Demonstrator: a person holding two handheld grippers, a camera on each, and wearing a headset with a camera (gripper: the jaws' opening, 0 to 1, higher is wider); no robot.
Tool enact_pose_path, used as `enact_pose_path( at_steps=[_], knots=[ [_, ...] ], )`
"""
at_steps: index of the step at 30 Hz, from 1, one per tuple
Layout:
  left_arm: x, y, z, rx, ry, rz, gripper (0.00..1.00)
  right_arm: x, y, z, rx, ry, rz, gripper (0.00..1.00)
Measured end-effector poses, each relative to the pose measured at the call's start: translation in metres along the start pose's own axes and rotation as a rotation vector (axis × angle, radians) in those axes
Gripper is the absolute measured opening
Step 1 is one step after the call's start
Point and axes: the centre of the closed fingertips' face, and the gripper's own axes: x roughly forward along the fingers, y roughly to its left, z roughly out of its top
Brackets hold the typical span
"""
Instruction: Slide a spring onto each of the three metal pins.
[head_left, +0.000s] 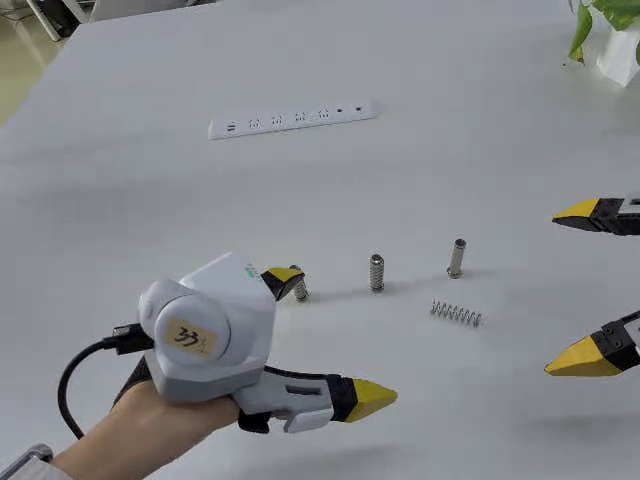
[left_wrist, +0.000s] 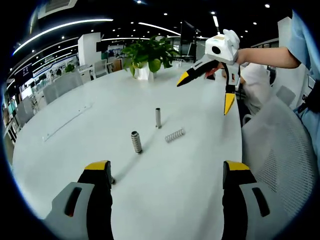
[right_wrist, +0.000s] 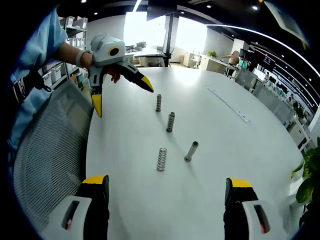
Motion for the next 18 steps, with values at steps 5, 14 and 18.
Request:
enact_pose_path(
  at_steps=[5,14,18],
  knots=[
    [0.006,-0.007,0.002,0.005,0.006,-0.030,0.91,-0.004,-0.004,-0.002,0.020,-0.008,-0.022,0.96],
    [0.021,-0.014,0.013,0.076,0.037,-0.098,0.90,-0.010,-0.005,-0.019,0.074,-0.041,-0.036,0.95],
    [0.032,-0.020,0.014,0.128,0.064,-0.140,0.90,-0.011,-0.003,-0.020,0.104,-0.063,-0.046,0.93]
  ],
)
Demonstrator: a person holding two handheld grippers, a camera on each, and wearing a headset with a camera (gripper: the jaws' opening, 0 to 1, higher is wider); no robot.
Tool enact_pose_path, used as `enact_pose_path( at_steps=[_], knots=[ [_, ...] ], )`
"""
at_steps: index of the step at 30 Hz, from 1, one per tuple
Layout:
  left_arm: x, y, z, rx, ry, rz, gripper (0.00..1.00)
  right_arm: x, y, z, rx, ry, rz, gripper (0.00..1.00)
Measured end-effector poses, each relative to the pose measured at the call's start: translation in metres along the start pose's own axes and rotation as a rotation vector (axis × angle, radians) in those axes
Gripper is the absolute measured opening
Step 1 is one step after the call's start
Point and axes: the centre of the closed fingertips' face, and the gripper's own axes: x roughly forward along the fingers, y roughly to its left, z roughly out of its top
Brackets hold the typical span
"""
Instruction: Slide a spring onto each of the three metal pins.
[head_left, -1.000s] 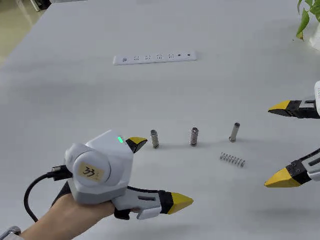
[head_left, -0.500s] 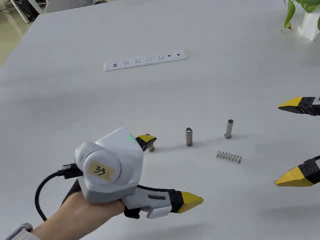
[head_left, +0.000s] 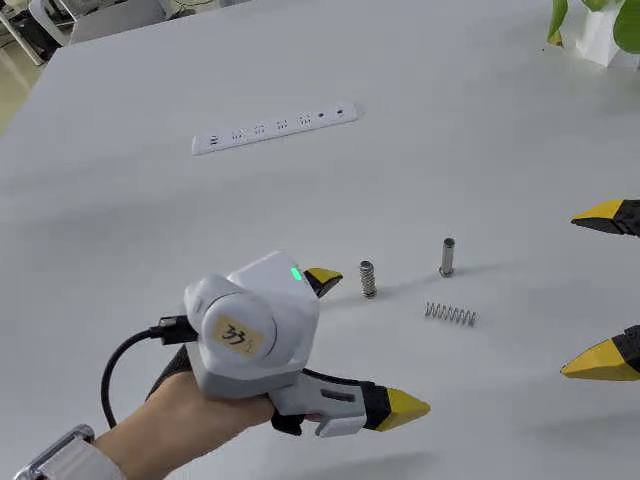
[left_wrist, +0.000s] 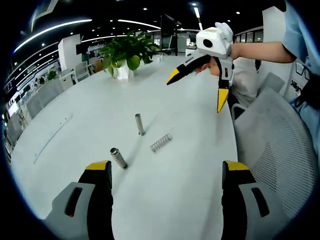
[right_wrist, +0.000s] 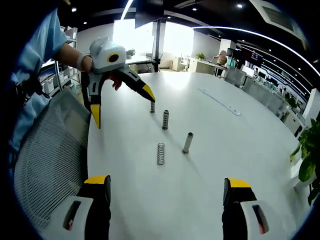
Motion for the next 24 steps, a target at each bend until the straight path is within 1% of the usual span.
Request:
enact_pose_path(
  at_steps=[1,2,4,5,7,10,12,13,14,15,16,17,19,21,24],
  knots=[
    [0.002,-0.001,-0.001,0.017,0.014,-0.010,0.90,0.000,0.000,0.000,0.001,-0.006,-0.005,0.94],
    [0.006,-0.002,0.000,0.034,0.020,-0.025,0.89,0.000,-0.001,-0.003,0.002,-0.005,-0.008,0.94],
    [0.011,-0.002,0.002,0.048,0.030,-0.039,0.89,-0.001,-0.003,-0.007,0.010,-0.003,-0.009,0.94],
    [0.014,-0.002,0.003,0.073,0.036,-0.049,0.89,-0.001,-0.001,-0.007,0.015,-0.007,-0.010,0.94],
    [0.020,-0.002,0.006,0.102,0.045,-0.067,0.87,-0.002,0.001,-0.010,0.022,-0.003,-0.010,0.93],
    [0.028,0.001,0.007,0.132,0.059,-0.073,0.83,-0.003,0.005,-0.011,0.033,-0.009,-0.010,0.92],
    [0.032,0.001,0.010,0.148,0.063,-0.076,0.78,-0.004,0.009,-0.013,0.035,-0.010,-0.008,0.92],
    [0.035,-0.001,0.011,0.165,0.063,-0.089,0.76,-0.004,0.010,-0.014,0.038,-0.010,-0.008,0.92],
    [0.037,-0.001,0.009,0.189,0.082,-0.101,0.69,-0.004,0.011,-0.016,0.043,-0.008,-0.005,0.92],
    [0.040,0.002,0.004,0.227,0.124,-0.096,0.64,-0.004,0.014,-0.018,0.048,-0.005,-0.003,0.91],
    [0.044,0.001,0.005,0.245,0.122,-0.111,0.59,-0.004,0.014,-0.020,0.050,-0.001,-0.002,0.91],
    [0.049,0.001,0.006,0.241,0.118,-0.118,0.55,-0.004,0.016,-0.022,0.054,0.003,-0.001,0.91],
    [0.058,0.004,0.008,0.236,0.114,-0.124,0.54,-0.003,0.020,-0.023,0.062,0.003,0.006,0.91],
    [0.065,0.007,0.006,0.233,0.130,-0.120,0.51,-0.003,0.022,-0.023,0.064,0.005,0.009,0.91],
    [0.074,0.009,0.007,0.233,0.132,-0.116,0.44,-0.003,0.027,-0.022,0.073,-0.003,0.012,0.90]
  ],
)
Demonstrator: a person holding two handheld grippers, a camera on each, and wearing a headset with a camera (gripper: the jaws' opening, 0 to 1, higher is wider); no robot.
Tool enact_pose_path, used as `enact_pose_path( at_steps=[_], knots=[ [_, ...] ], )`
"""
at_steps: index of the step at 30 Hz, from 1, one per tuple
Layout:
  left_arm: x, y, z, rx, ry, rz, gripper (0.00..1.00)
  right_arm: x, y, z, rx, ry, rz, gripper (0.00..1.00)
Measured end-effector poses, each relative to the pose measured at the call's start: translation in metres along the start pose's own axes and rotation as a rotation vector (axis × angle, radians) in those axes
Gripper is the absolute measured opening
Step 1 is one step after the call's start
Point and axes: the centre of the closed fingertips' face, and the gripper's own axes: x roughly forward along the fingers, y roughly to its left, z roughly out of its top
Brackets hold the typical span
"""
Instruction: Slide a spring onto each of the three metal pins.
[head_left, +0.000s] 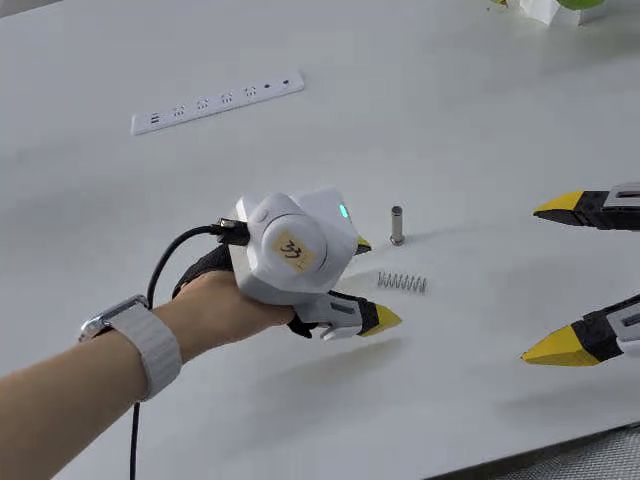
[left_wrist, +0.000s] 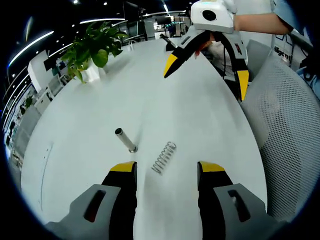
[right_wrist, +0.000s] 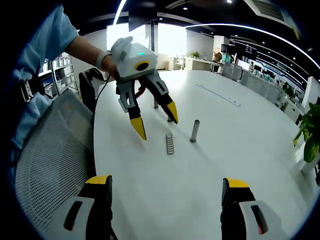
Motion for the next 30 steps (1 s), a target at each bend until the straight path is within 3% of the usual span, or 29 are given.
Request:
enact_pose_path(
  at_steps=[2,6,10,12,15,23,30],
  knots=[
    [0.005,0.002,-0.006,0.021,0.043,-0.002,0.39,0.000,0.002,0.000,0.006,-0.004,-0.001,0.89],
    [0.012,0.008,-0.010,0.008,0.080,-0.005,0.34,-0.002,0.003,-0.003,0.023,-0.005,-0.008,0.89],
    [0.017,0.007,-0.010,0.004,0.094,-0.037,0.28,-0.004,0.003,-0.005,0.031,-0.003,-0.015,0.88],
    [0.019,0.008,-0.010,0.031,0.104,-0.045,0.23,-0.005,0.004,-0.006,0.038,-0.006,-0.016,0.88],
    [0.025,0.010,-0.013,0.004,0.130,-0.056,0.23,-0.006,0.004,-0.007,0.044,-0.007,-0.018,0.88],
    [0.027,0.007,-0.016,-0.022,0.166,-0.084,0.11,-0.007,0.004,-0.007,0.052,-0.011,-0.022,0.87],
    [0.028,0.006,-0.016,-0.005,0.177,-0.083,0.10,-0.005,0.004,-0.005,0.054,-0.019,-0.017,0.87]
  ],
)
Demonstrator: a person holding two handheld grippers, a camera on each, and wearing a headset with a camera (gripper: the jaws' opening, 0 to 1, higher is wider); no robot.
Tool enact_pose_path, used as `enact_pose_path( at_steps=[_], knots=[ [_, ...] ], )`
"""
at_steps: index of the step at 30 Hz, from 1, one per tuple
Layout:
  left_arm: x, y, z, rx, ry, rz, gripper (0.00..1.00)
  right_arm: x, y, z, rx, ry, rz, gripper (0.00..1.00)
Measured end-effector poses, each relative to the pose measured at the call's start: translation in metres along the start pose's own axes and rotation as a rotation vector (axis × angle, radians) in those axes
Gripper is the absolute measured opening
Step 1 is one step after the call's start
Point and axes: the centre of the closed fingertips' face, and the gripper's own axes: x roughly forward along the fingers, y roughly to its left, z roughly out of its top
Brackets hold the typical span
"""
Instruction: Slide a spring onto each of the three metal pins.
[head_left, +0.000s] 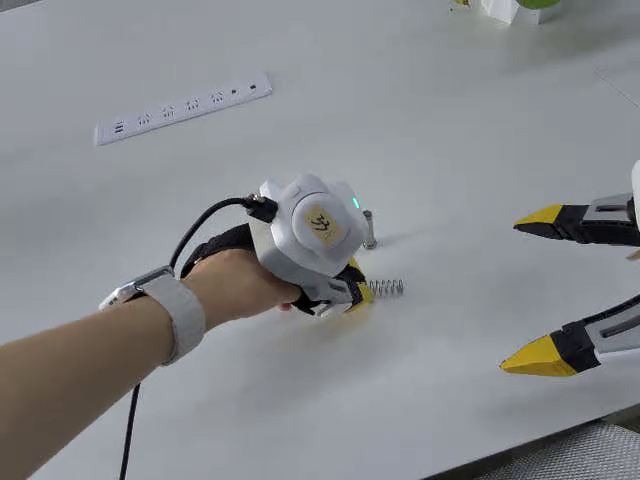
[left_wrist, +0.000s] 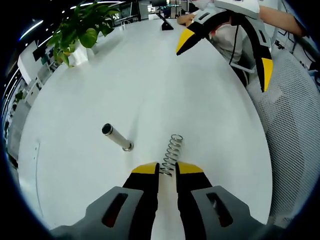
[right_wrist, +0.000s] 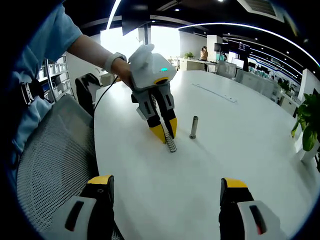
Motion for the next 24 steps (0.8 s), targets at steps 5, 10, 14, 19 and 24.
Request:
enact_pose_path(
  at_steps=[5,10,14,19,24],
  knots=[
    [-0.001,-0.004,-0.001,0.040,0.015,-0.001,0.07,0.002,0.002,0.001,0.000,-0.004,0.005,0.86],
    [0.000,-0.003,-0.001,0.021,0.015,-0.001,0.07,0.004,0.003,0.001,0.002,-0.005,0.008,0.86],
    [-0.001,-0.004,-0.002,0.017,0.012,0.000,0.07,0.004,0.004,0.000,0.006,0.000,0.011,0.85],
    [-0.009,-0.005,-0.001,-0.004,-0.007,0.005,0.07,0.006,0.006,0.000,0.006,-0.001,0.016,0.85],
    [-0.025,-0.009,0.006,-0.027,-0.059,0.025,0.07,0.006,0.006,0.007,-0.015,-0.004,0.016,0.85]
  ],
)
